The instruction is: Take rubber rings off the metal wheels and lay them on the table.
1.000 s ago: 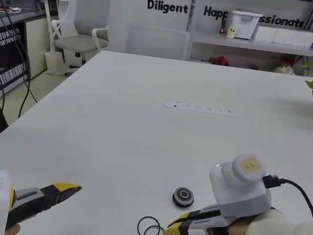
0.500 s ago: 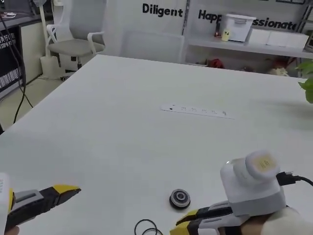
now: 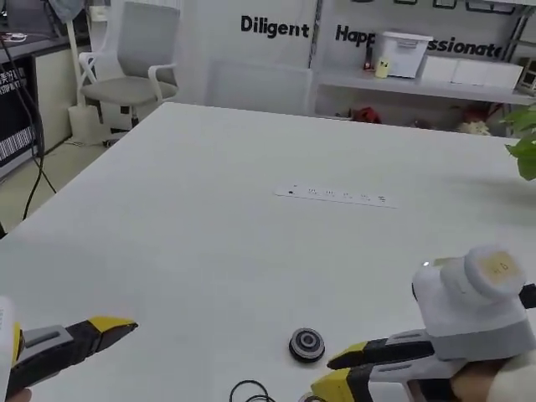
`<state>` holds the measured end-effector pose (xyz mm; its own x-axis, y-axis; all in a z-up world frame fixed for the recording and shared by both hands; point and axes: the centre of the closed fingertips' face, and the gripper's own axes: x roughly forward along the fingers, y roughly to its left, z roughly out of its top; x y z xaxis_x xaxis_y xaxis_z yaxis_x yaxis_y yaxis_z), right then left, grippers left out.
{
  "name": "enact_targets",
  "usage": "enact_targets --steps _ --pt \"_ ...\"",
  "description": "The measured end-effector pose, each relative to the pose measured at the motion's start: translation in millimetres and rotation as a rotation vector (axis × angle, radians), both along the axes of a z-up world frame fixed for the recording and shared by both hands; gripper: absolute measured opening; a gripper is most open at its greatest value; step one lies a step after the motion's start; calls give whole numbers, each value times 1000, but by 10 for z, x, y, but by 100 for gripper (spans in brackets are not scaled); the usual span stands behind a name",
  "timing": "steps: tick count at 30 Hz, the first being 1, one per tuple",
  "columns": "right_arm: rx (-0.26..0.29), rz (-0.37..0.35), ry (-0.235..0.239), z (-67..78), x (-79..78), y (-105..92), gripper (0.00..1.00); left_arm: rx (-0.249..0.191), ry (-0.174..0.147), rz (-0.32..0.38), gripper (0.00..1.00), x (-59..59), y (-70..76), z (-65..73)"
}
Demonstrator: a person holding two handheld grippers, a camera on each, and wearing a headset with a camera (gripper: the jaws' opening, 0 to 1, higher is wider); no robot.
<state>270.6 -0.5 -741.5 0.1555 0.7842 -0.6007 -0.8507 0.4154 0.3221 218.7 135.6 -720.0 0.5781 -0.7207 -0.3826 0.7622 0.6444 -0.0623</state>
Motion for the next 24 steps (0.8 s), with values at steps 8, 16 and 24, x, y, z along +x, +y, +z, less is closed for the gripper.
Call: enact_targets --steps 8,16,24 --pt "50 -43 -14 210 11 -182 26 3 -17 -4 98 -31 -23 111" --pt "78 -70 -40 374 1 -320 29 -12 -15 -5 98 -74 -37 204" --pt "97 -90 -58 450 -21 -421 33 5 -18 -4 98 -116 -7 259"
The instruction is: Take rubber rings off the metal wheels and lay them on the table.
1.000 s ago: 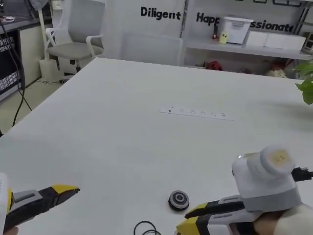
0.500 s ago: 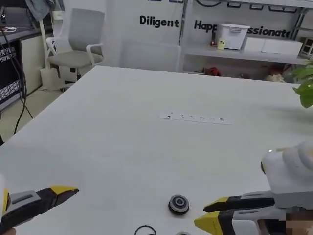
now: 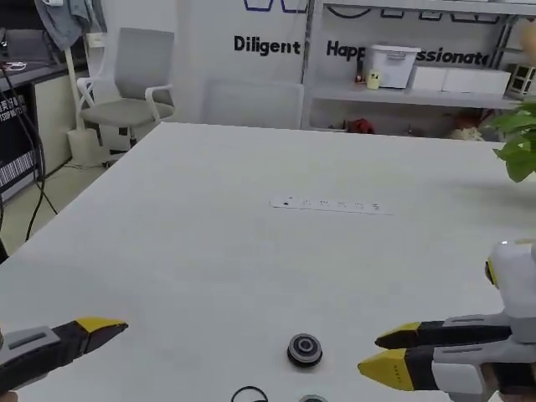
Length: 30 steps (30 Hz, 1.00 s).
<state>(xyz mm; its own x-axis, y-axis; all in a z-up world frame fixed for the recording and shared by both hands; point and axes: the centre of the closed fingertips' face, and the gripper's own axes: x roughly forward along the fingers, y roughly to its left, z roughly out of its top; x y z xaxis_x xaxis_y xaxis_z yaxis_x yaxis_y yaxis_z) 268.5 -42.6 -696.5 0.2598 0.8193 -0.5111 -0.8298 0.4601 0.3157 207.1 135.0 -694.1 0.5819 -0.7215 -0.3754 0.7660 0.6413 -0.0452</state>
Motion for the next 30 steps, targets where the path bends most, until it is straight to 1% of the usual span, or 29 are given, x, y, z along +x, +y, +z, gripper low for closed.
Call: enact_targets --steps 4,8,10,17,19,21,26,30 --pt "5 -10 -6 26 -41 -34 36 11 2 -9 98 -28 -17 27" --pt "-1 -12 -19 52 -72 -67 39 20 -6 -19 98 -40 -45 75" --pt "-1 -15 -29 74 -74 -80 41 17 -15 -19 97 -31 -53 96" --pt "15 -35 -48 166 -46 -95 45 7 -18 -23 97 -20 -97 155" --pt "18 -37 -51 189 -46 -100 46 11 -20 -18 97 4 -90 167" --pt "19 -38 -55 207 -45 -106 46 6 -23 -10 97 31 -87 197" --pt "13 -33 -65 229 -41 -126 47 8 -43 -12 97 61 -98 280" --pt "15 -30 -71 284 -21 -142 46 15 -55 -6 95 108 -89 326"
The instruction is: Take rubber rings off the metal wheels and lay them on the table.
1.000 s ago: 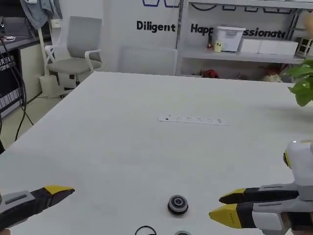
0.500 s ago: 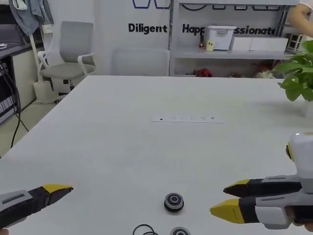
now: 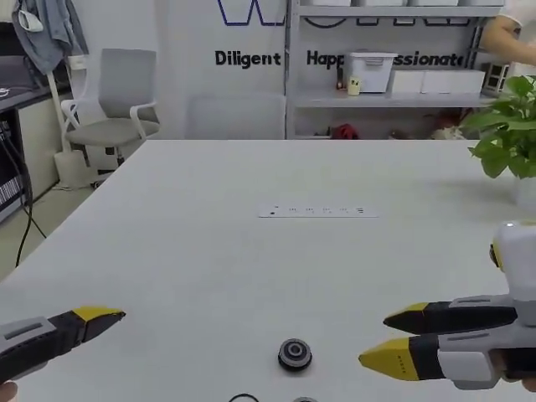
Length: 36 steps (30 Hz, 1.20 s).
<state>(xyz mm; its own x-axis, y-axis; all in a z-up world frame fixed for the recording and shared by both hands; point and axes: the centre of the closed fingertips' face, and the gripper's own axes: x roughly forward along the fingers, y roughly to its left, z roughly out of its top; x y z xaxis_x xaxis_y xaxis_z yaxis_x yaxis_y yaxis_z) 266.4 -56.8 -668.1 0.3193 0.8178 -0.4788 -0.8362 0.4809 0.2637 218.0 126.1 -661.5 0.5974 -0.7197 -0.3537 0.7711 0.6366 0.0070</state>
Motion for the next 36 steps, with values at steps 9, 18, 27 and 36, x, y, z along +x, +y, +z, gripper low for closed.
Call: enact_targets --steps 9,18,27,36 --pt "-9 12 -35 142 109 -31 46 0 -20 3 95 121 -24 102" --pt "-2 21 -44 90 198 -4 45 6 -55 -12 92 291 -97 216" --pt "31 45 -33 -34 227 61 42 -8 -86 -33 88 465 -235 295" --pt "51 45 -11 -176 322 104 39 -2 -99 -71 83 649 -363 290"
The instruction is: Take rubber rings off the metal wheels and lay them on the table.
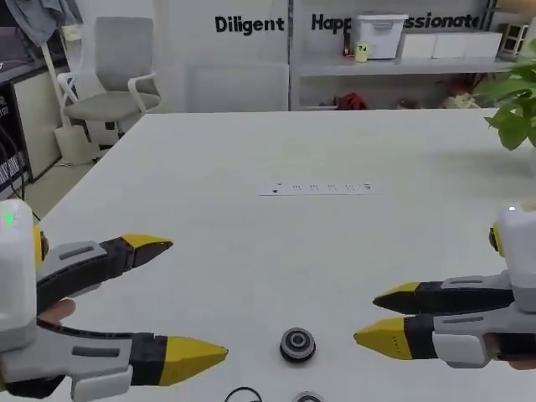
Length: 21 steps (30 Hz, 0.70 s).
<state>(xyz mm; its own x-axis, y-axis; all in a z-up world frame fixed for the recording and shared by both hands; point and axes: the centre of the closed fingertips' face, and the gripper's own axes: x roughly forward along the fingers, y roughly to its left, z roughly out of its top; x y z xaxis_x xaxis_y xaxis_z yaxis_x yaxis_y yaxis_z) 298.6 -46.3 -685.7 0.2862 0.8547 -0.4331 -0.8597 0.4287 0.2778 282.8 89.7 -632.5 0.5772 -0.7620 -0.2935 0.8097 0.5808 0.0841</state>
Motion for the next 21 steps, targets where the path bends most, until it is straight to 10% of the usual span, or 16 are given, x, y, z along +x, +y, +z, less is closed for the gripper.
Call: enact_targets --steps 21 --pt "4 43 38 -341 172 123 34 20 0 -97 67 389 -335 -164"
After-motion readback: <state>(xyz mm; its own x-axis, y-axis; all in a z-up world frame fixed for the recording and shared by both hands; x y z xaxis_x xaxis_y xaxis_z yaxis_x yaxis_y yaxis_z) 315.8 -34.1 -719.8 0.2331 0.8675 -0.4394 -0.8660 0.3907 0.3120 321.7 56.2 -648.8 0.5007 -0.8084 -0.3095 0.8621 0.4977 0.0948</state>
